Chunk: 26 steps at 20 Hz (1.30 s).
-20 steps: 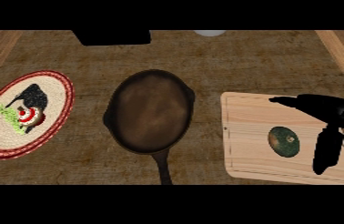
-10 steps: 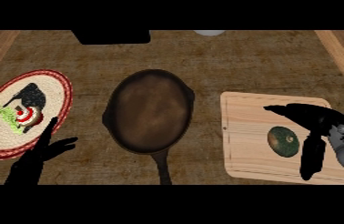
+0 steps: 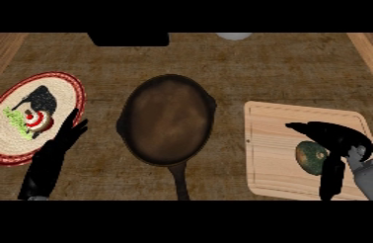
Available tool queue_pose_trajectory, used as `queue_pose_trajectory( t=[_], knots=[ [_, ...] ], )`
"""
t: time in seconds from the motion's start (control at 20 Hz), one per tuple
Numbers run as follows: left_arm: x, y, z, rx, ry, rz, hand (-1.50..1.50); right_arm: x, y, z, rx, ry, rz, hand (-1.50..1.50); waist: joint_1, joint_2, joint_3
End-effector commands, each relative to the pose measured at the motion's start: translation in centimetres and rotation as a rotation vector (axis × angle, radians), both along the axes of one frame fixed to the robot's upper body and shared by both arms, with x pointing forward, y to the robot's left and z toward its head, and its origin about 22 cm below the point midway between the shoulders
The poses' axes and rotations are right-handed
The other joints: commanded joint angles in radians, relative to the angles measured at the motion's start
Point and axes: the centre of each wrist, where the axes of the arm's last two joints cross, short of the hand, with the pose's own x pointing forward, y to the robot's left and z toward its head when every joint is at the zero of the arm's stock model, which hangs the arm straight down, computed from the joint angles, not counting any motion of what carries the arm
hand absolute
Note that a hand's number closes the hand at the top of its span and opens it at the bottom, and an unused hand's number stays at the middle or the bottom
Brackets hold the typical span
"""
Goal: Pick the squash from the cutting board and place it in the pan
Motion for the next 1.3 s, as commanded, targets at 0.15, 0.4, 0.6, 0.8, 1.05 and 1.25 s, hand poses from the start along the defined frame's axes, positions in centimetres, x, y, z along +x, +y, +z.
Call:
queue_pose_trajectory(
  t=[0.15,0.4,0.6,0.8,1.05,1.25],
  knots=[
    [-0.7,1.4,0.2,-0.013,-0.009,-0.003,0.00,-0.8,-0.4,-1.5,-0.011,0.003,-0.017,-1.50,0.006,-0.001,0.000],
    [-0.1,-1.7,-1.5,-0.006,-0.003,-0.019,0.00,-0.5,-0.2,-2.3,0.050,-0.047,-0.034,1.50,0.003,-0.001,0.000],
    [-0.3,-0.5,0.5,-0.004,-0.003,-0.012,0.00,-1.1,0.0,-2.6,0.123,-0.011,-0.048,1.50,0.003,-0.002,0.000],
    [1.0,-0.4,0.5,-0.002,-0.003,0.001,0.00,-1.6,-2.6,-4.8,0.154,0.002,-0.064,1.50,0.002,-0.001,0.000],
    [1.8,-2.2,-0.9,-0.002,0.001,-0.014,0.00,4.5,0.0,-2.9,0.068,-0.127,0.027,1.50,0.021,0.005,0.001],
    [0.7,-1.6,-0.3,-0.010,-0.015,-0.027,0.00,5.3,0.0,-2.7,0.022,-0.234,0.090,1.50,0.015,0.002,0.000]
  ],
)
